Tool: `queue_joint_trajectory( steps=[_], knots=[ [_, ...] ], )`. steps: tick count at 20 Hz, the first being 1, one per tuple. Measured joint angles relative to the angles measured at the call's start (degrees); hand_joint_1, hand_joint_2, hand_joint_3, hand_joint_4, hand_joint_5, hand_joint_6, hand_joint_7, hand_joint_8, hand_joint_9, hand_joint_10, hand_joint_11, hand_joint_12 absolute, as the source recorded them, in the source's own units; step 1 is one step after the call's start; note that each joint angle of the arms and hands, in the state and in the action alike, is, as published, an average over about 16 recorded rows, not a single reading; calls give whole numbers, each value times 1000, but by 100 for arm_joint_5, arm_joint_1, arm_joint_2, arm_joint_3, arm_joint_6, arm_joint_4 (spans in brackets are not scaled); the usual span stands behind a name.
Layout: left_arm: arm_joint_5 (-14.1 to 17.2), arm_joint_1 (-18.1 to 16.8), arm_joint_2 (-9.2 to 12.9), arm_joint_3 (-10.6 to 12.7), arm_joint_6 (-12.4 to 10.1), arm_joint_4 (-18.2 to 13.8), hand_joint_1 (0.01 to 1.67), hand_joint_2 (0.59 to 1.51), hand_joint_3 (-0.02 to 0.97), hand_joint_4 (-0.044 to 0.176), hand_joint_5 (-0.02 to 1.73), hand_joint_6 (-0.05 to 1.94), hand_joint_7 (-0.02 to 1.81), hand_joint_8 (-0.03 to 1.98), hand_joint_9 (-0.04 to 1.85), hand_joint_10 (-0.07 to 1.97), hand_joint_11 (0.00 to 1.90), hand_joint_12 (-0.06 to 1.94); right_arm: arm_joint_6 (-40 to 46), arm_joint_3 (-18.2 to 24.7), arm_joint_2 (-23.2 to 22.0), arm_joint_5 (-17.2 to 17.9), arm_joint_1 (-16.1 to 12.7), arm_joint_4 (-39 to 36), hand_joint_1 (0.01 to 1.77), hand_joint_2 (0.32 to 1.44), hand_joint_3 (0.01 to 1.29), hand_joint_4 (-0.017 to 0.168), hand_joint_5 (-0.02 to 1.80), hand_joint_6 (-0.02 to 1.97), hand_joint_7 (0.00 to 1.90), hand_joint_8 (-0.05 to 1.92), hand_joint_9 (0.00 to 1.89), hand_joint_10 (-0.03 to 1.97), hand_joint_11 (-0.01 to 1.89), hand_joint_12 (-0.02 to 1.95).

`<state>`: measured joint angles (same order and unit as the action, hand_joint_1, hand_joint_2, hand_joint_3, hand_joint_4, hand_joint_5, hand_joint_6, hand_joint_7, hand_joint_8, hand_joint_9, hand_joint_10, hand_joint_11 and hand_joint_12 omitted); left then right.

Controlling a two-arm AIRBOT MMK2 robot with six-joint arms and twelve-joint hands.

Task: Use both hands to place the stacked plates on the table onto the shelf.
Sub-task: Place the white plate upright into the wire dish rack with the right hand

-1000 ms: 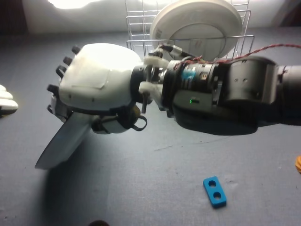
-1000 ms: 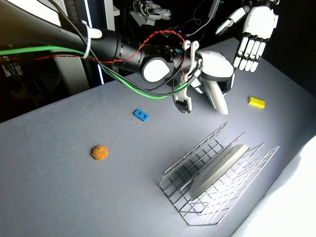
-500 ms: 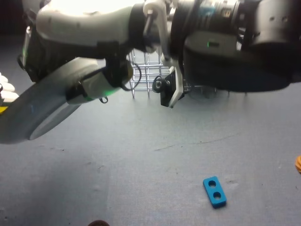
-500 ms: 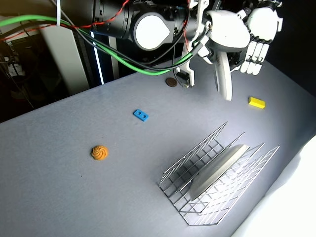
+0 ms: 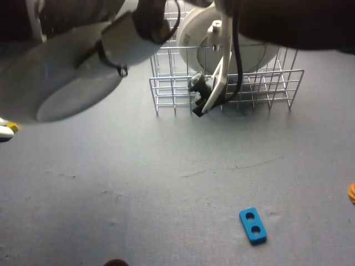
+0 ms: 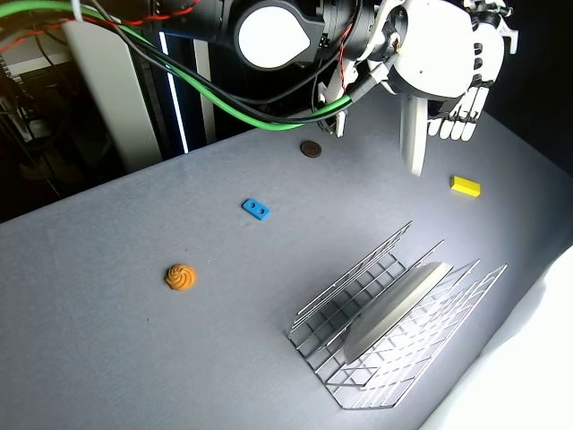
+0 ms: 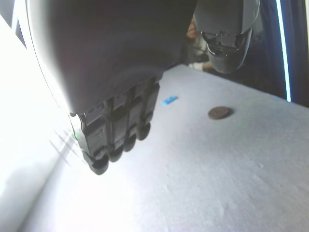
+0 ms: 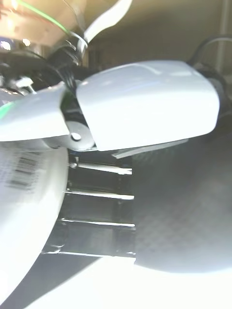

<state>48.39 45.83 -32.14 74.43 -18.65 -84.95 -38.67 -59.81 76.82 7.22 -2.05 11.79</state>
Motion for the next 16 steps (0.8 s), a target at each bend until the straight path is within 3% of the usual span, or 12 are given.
queue_joint_trajectory(
  steps=[10,16],
  knots=[
    [9,-377,-67,-241,-161,-409,20,1065,19,3,20,5,17,0,20,-51,13,11,-481,-84,-277,232,-90,1934,1380,974,17,-8,1018,765,1128,709,1105,877,1024,871],
    [-21,-689,-196,-341,-251,-668,20,1066,18,4,20,5,18,0,19,-51,14,11,-647,-156,-411,459,0,2567,1381,975,16,-8,1018,760,1126,722,1102,879,1027,859]
  ],
)
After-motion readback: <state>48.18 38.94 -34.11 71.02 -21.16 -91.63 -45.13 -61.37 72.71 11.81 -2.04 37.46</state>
